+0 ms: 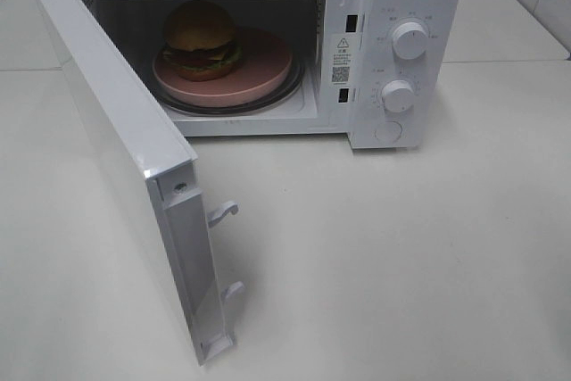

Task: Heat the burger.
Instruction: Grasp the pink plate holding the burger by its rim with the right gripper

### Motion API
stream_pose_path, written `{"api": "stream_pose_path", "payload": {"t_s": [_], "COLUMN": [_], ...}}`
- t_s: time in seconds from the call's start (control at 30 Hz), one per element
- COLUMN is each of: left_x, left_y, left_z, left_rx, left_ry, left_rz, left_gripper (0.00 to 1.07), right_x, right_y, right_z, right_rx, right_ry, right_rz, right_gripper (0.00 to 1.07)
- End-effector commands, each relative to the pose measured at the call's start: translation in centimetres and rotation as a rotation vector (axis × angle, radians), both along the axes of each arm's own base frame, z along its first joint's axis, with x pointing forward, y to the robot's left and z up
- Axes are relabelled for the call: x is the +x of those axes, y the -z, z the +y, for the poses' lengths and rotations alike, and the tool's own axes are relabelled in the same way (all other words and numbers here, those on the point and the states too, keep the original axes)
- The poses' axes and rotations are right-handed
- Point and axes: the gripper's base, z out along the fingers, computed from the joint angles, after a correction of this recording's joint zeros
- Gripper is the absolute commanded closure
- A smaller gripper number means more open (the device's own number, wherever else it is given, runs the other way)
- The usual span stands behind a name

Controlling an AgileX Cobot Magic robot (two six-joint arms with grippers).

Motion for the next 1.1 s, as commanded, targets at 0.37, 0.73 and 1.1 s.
{"api": "stream_pose_path", "payload": {"t_s": [0.37,0.73,1.1], "left_x": [-0.1,-0.1,-0.1], "left_y": [-0.1,-0.1,-0.1], "left_z": [0.0,0.0,0.0], "left_rx": [-0.002,-0.002,-0.002], "left_ry": [-0.003,-0.003,-0.003], "left_rz": [-0.03,-0.03,-0.03], "left_gripper": [0.07,0.07,0.07], "right_x": [-0.9,0.8,1.8], "right_y": [-1.0,-2.2,-3.2], "right_z": [-0.7,0.0,-0.8], "right_rx": [-0.209,-0.377,-0.617], "right_ry": [-0.46,-0.774,-0.838], "right_rz": [-0.151,-0.44,-0.556], "right_gripper": [0.41,0.2,0.24]}}
